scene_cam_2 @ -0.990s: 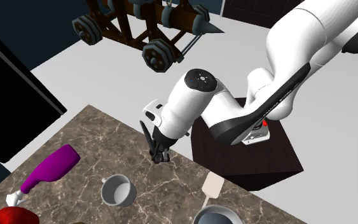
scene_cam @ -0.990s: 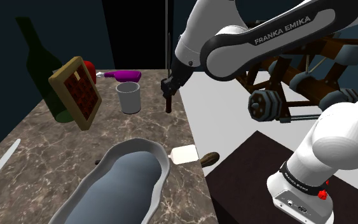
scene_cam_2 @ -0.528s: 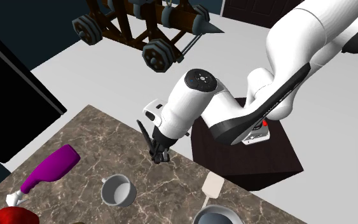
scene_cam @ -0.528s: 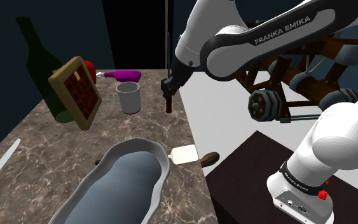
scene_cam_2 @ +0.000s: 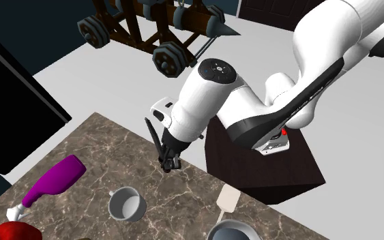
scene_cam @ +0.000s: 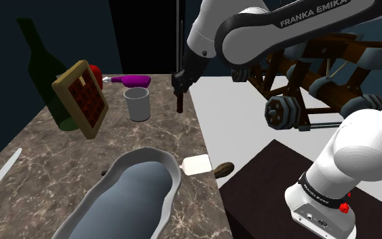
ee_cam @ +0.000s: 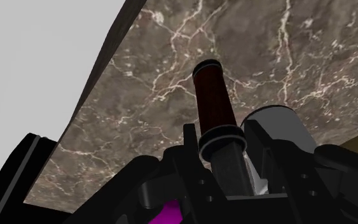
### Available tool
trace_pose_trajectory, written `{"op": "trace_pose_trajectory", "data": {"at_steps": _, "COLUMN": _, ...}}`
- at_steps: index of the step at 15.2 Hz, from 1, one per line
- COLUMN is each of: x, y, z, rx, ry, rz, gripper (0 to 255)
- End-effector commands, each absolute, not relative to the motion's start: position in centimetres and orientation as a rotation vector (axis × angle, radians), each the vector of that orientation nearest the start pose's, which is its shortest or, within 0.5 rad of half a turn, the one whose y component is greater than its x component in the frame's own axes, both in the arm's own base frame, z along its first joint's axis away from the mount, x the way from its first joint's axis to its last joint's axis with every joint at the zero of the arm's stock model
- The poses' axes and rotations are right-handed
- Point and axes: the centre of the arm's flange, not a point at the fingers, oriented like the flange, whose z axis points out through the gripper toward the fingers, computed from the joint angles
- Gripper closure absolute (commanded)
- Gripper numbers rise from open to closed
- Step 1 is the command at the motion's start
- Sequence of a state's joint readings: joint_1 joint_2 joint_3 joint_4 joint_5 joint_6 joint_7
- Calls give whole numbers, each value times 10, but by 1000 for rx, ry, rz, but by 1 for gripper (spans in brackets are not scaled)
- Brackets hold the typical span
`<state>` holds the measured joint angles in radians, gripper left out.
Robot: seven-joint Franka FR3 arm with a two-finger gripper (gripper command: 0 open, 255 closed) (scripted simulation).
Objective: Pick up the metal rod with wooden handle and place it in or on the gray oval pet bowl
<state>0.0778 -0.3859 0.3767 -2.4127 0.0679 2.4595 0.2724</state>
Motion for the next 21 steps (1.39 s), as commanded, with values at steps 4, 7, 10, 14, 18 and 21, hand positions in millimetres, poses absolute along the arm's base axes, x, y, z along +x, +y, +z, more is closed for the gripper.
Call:
{"op": "trace_pose_trajectory", "data": {"at_steps": 4, "x": 415, "y": 214, "z": 516, "rx": -3007, "ry": -213, "rz": -633, "gripper": 255}}
{"op": "trace_pose_trajectory", "data": {"at_steps": 7, "x": 415, "y": 214, "z": 531, "rx": -3007, "ry": -213, "rz": -633, "gripper": 255}}
{"op": "trace_pose_trajectory", "data": {"at_steps": 10, "x": 415, "y": 214, "z": 547, "rx": -3007, "ry": -213, "rz": -633, "gripper": 255}}
{"op": "trace_pose_trajectory", "data": {"at_steps": 14, "x": 415, "y": 214, "z": 568, "rx": -3007, "ry": -213, "rz": -633, "gripper": 255}}
{"op": "trace_pose_trajectory", "data": {"at_steps": 18, "x": 415, "y": 214, "z": 589, "rx": -3007, "ry": -213, "rz": -633, "gripper": 255}}
{"op": "trace_pose_trajectory", "data": {"at_steps": 21, "x": 415, "y": 214, "z": 605, "rx": -3007, "ry": -213, "rz": -633, "gripper": 255}}
